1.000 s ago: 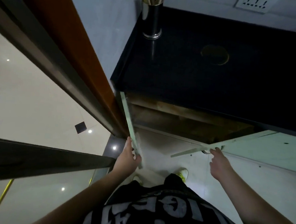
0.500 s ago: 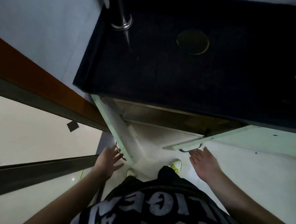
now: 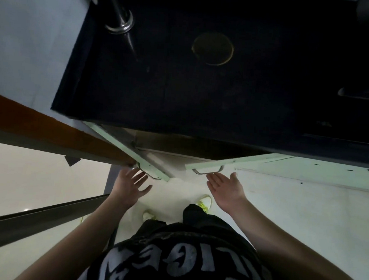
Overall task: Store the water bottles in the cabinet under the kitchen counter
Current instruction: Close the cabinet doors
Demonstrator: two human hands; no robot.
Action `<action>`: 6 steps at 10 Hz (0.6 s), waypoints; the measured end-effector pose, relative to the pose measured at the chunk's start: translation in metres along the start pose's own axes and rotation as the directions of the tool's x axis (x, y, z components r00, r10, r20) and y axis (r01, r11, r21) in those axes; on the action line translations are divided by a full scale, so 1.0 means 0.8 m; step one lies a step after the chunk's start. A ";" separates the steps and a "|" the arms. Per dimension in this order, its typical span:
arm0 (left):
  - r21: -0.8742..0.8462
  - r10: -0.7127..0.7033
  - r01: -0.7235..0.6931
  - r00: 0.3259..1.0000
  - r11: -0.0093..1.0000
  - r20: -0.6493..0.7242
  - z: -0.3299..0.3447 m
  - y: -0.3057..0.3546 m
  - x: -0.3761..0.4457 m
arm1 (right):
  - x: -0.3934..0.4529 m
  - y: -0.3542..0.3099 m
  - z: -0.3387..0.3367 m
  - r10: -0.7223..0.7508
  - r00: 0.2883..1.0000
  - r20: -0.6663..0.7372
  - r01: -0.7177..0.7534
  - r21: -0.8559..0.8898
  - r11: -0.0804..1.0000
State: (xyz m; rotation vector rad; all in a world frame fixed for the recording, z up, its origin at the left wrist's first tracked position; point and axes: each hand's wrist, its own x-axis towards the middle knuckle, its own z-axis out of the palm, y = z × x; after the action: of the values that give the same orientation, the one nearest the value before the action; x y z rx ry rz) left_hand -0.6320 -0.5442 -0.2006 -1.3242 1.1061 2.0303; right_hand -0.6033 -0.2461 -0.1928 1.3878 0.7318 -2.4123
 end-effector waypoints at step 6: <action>-0.268 0.067 -0.035 0.992 0.963 0.110 0.081 0.033 0.027 | 0.022 -0.021 0.075 0.069 0.996 -0.060 -0.057 0.184 0.981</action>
State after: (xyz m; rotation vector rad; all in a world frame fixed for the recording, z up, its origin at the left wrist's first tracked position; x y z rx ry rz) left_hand -0.6946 -0.5065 -0.1965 -1.2907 0.8454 2.3278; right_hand -0.6636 -0.2644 -0.1783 1.5414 0.4832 -2.4454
